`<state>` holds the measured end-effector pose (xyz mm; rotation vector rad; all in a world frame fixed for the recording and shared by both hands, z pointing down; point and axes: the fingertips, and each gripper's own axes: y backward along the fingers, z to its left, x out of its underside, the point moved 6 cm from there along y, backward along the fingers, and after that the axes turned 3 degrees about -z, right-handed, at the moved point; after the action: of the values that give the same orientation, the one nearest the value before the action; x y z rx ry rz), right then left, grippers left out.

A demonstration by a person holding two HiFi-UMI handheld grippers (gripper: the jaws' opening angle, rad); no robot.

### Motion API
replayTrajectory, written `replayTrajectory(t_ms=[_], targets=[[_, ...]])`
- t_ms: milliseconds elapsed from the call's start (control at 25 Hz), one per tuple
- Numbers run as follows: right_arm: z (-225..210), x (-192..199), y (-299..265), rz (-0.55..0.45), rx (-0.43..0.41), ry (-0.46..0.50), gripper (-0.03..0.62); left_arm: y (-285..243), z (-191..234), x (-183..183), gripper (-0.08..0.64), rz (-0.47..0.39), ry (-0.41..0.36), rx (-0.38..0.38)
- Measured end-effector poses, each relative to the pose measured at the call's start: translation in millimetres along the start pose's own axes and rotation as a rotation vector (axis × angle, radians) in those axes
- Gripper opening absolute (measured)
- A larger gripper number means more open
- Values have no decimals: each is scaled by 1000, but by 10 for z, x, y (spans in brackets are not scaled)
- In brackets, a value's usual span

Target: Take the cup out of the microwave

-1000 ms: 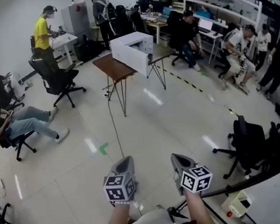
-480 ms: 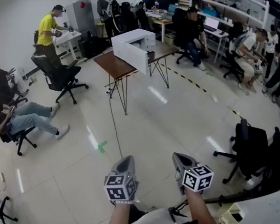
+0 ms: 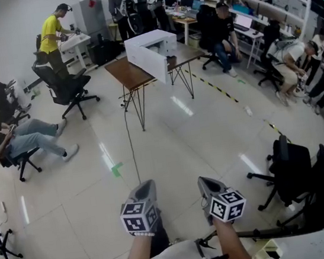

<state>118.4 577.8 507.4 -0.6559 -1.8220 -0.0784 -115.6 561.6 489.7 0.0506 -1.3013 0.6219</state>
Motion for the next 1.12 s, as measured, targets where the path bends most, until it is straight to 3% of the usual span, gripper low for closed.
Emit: replayTrajectory(t_ms=[360, 680, 1120], targets=[[-133, -113, -361, 7, 5, 3, 11, -404, 116, -107, -5, 8, 4, 26], [-479, -266, -871, 17, 38, -12, 11, -1082, 312, -259, -5, 30, -1, 58], [-892, -815, -1916, 22, 58, -13, 11, -2095, 820, -805, -5, 39, 8, 61]])
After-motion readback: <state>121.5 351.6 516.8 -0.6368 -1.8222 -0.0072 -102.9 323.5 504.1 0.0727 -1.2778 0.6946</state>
